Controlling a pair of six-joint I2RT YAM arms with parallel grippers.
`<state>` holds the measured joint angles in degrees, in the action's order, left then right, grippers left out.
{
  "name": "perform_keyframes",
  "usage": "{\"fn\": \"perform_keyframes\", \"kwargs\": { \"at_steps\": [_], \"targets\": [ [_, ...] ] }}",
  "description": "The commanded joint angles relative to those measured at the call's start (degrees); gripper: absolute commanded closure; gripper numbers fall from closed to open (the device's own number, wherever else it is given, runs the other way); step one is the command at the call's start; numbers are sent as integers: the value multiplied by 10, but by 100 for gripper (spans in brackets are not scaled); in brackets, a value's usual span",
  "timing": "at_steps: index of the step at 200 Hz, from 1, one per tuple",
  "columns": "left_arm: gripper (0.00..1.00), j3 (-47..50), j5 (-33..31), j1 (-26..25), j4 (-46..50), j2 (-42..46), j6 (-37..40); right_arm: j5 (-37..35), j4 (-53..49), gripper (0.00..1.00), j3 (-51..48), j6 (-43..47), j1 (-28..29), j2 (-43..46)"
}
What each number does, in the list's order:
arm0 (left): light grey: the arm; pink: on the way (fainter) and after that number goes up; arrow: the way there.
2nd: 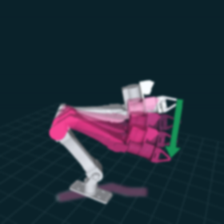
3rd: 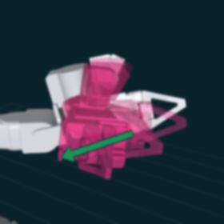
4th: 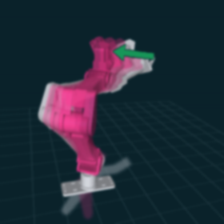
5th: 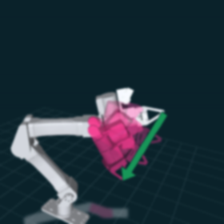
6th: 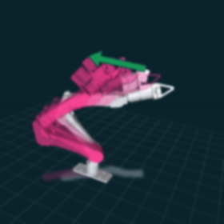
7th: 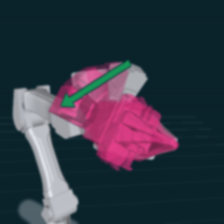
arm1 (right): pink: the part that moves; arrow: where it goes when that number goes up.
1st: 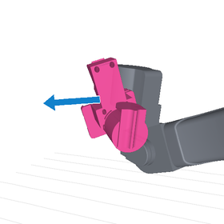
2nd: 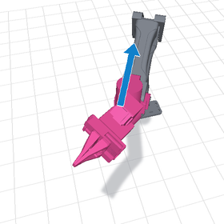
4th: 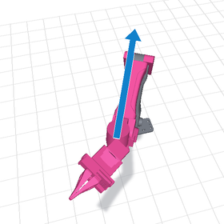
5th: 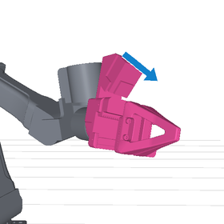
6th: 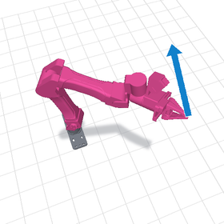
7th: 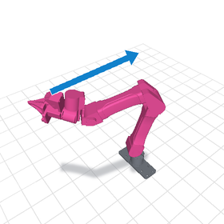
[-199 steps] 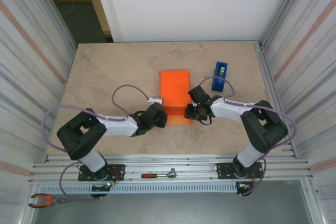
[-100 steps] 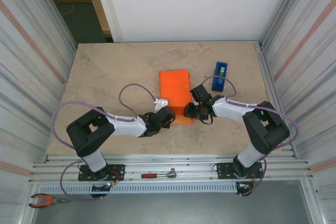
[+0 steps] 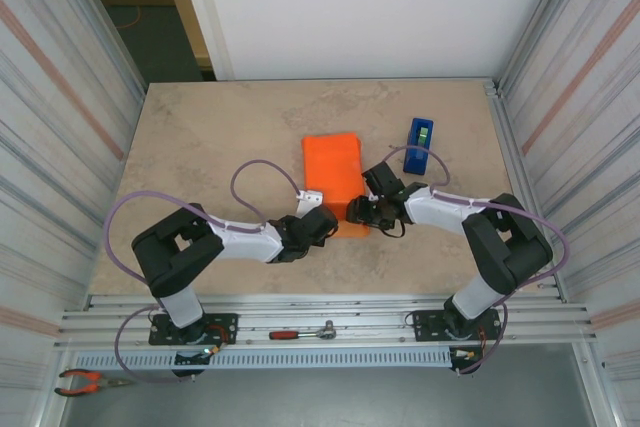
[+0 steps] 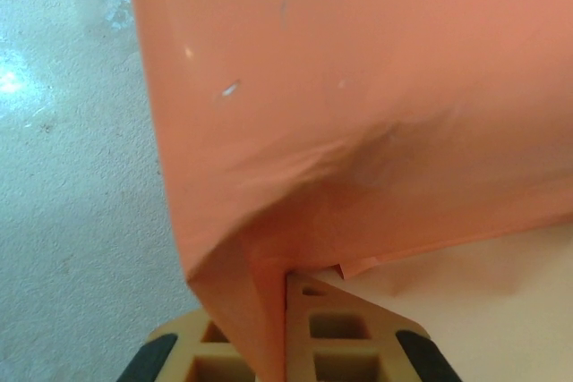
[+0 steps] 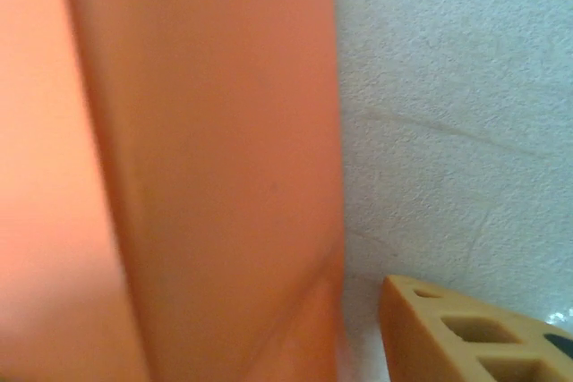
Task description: Wrap the gift box in paper
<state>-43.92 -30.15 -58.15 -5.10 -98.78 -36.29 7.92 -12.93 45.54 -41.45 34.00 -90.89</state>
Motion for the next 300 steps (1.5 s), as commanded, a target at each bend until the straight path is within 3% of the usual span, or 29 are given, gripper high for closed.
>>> {"fn": "perform_keyframes", "kwargs": {
  "at_steps": [1,10,17,25,34,48,55,68,76,84,95,103,111,119,122,129,148,150,159,164,188,220,270,300],
  "targets": [
    [100,-6,-15,-5,25,-16,-11,-2,-17,71,-17,1,-2,13],
    [100,-6,-15,-5,26,-16,-13,0,-14,99,-21,2,-3,17],
    [100,-6,-15,-5,26,-16,-15,3,-13,100,-24,2,-3,18],
    [100,-5,-14,-5,28,-16,-15,6,-11,87,-26,3,-2,21],
    [100,-5,-14,-5,30,-15,-14,7,-12,58,-28,0,-2,23],
    [100,-5,-15,-5,30,-15,-13,8,-13,54,-29,-2,0,28],
    [100,-5,-15,-5,31,-15,-12,8,-13,61,-32,-3,0,32],
    [100,-5,-15,-5,30,-17,-14,11,-11,98,-38,-5,1,37],
    [100,-5,-15,-5,29,-19,-16,12,-10,100,-42,-6,1,41],
    [100,-6,-15,-5,31,-20,-18,14,-13,87,-44,-7,1,43],
    [100,-6,-13,-5,31,-21,-18,10,-20,51,-48,-9,1,50],
    [100,-6,-12,-5,29,-21,-19,10,-21,45,-54,-10,2,56],
    [100,-7,-12,-5,29,-23,-19,9,-19,50,-60,-11,3,60],
    [100,-8,-12,-5,29,-23,-19,9,-17,62,-66,-10,3,63],
    [100,-8,-12,-5,29,-24,-19,10,-17,70,-67,-11,3,64],
    [100,-7,-12,-5,29,-23,-20,12,-16,100,-67,-9,3,64],
    [100,-6,-9,-5,30,-21,-20,17,-16,100,-64,-5,3,65],
    [100,-6,-10,-5,30,-20,-20,17,-16,98,-64,-6,3,66],
    [100,-6,-10,-5,33,-18,-18,14,-22,66,-61,-6,2,69],
    [100,-6,-10,-5,33,-17,-16,11,-24,54,-60,-6,2,72],
    [100,-3,-6,-5,33,-10,-14,4,-36,33,-51,-3,-2,88],
    [100,4,4,-3,27,11,-2,4,-49,32,-26,9,-19,78],
    [60,22,73,27,19,85,18,2,-30,36,2,18,-27,13],
    [46,30,100,42,14,114,23,3,-21,41,1,18,-25,-2]
  ]
}}
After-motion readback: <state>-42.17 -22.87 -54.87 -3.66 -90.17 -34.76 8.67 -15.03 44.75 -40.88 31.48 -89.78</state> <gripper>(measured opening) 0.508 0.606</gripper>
